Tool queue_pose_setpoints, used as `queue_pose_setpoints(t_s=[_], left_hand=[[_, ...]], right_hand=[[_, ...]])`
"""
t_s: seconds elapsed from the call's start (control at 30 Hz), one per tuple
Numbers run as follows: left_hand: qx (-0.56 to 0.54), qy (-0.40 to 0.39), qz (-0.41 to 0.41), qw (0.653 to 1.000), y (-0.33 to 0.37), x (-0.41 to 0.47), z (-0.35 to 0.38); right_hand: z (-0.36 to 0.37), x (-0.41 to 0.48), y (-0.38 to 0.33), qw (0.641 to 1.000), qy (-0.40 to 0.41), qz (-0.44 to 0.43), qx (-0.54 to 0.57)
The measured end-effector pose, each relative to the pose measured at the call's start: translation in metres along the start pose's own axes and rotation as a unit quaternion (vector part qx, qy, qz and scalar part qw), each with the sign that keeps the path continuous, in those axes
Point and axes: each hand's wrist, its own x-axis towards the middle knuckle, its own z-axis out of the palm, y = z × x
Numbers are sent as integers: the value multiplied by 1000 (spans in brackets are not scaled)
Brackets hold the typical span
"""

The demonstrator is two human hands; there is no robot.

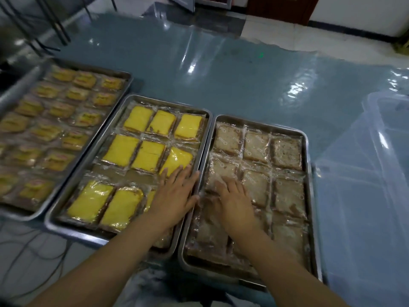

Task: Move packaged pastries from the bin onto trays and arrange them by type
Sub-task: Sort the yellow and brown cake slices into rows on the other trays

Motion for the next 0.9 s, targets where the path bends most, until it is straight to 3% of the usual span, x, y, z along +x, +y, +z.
queue_pose_setpoints(t_s=[0.17,0.23,0.37,0.47,0.67,0.9], left_hand=[[-153,52,-102,982,-87,-54,-14],[-162,44,-128,977,-124,-74,-17],[-57,-65,-20,996,-178,-91,-6],[-13,-126,38,991,-196,-90,7],[-1,-149,64,987,-208,-76,13],[-24,-94,70,993,-208,-65,3]], right_hand=[[5,12,-60,997,-3,-80,17],[13,14,-88,993,-20,-104,46],[37,12,-135,982,-103,-154,28],[53,13,-155,977,-162,-133,-35],[61,16,-178,984,-125,-67,-107],[64,32,-186,999,-12,-14,-46]])
